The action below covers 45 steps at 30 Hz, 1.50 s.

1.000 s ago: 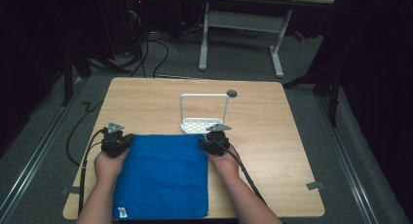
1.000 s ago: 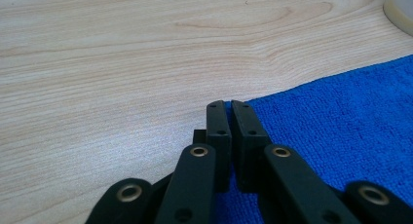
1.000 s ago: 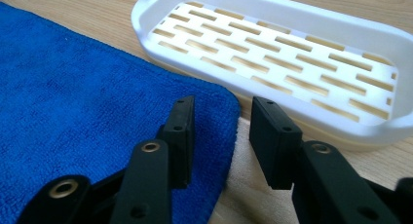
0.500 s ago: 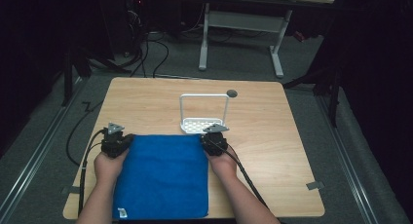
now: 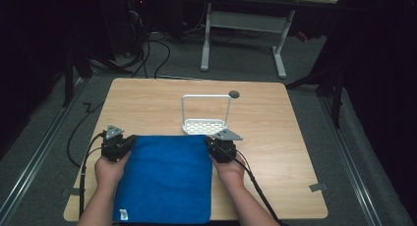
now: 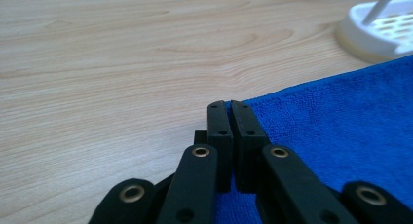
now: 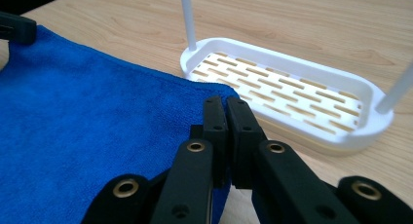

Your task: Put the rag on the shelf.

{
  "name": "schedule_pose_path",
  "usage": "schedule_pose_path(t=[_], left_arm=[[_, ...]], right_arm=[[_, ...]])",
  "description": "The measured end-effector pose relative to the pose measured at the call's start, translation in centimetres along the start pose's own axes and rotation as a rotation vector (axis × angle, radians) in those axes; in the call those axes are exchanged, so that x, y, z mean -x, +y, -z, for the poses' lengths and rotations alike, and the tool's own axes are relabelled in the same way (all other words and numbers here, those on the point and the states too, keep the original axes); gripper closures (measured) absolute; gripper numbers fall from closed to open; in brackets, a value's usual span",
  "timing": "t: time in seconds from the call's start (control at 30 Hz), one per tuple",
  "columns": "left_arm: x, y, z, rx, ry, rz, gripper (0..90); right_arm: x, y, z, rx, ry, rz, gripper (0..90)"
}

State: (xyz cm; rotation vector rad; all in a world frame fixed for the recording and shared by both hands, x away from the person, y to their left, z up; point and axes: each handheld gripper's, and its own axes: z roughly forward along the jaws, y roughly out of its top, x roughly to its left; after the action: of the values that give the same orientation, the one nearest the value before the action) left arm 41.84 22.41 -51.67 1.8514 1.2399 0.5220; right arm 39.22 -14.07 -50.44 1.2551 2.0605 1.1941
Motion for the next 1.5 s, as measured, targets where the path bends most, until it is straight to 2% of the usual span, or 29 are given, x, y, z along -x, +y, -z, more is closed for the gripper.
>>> schedule_pose_path(t=[0.13, 0.17, 0.2, 0.27, 0.33, 0.37, 0.6, 0.83, 0.87, 1.07, 1.5], left_arm=[[0.6, 0.2, 0.6, 0.027, -0.016, -0.004, 88.1], [1.2, 0.4, 1.1, 0.061, -0.029, -0.015, 88.1], [1.5, 0.5, 1.4, 0.069, -0.039, -0.006, 88.1], [2.2, 0.7, 1.9, 0.096, -0.046, -0.019, 88.1], [3.3, 1.0, 2.4, 0.114, -0.019, -0.076, 88.1], [3.8, 1.1, 2.6, 0.123, -0.019, -0.093, 88.1], [6.5, 1.9, 3.9, 0.212, -0.082, -0.096, 88.1], [8.2, 2.4, 4.9, 0.261, -0.130, -0.101, 88.1], [8.3, 2.4, 5.0, 0.265, -0.133, -0.102, 88.1], [9.0, 2.7, 6.1, 0.304, -0.143, -0.112, 88.1], [9.9, 3.5, 7.3, 0.380, -0.153, -0.127, 88.1]], right_arm=[[0.3, -0.6, 1.5, 0.039, 0.001, -0.016, 88.1], [0.5, -0.8, 2.0, 0.055, 0.002, -0.020, 88.1], [0.6, -0.9, 2.5, 0.067, 0.000, -0.027, 88.1], [0.9, -1.1, 3.6, 0.095, 0.000, -0.035, 88.1], [1.1, -1.3, 4.6, 0.124, -0.001, -0.032, 88.1], [1.1, -1.4, 5.2, 0.137, -0.004, -0.027, 88.1], [1.7, -1.6, 9.0, 0.224, -0.007, -0.023, 88.2], [2.1, -1.6, 12.2, 0.284, -0.004, -0.008, 88.1], [2.2, -1.6, 12.7, 0.295, -0.009, 0.004, 88.2], [2.8, -1.6, 14.3, 0.335, -0.026, -0.017, 88.2], [2.8, -0.6, 15.9, 0.405, -0.056, 0.006, 88.2]])
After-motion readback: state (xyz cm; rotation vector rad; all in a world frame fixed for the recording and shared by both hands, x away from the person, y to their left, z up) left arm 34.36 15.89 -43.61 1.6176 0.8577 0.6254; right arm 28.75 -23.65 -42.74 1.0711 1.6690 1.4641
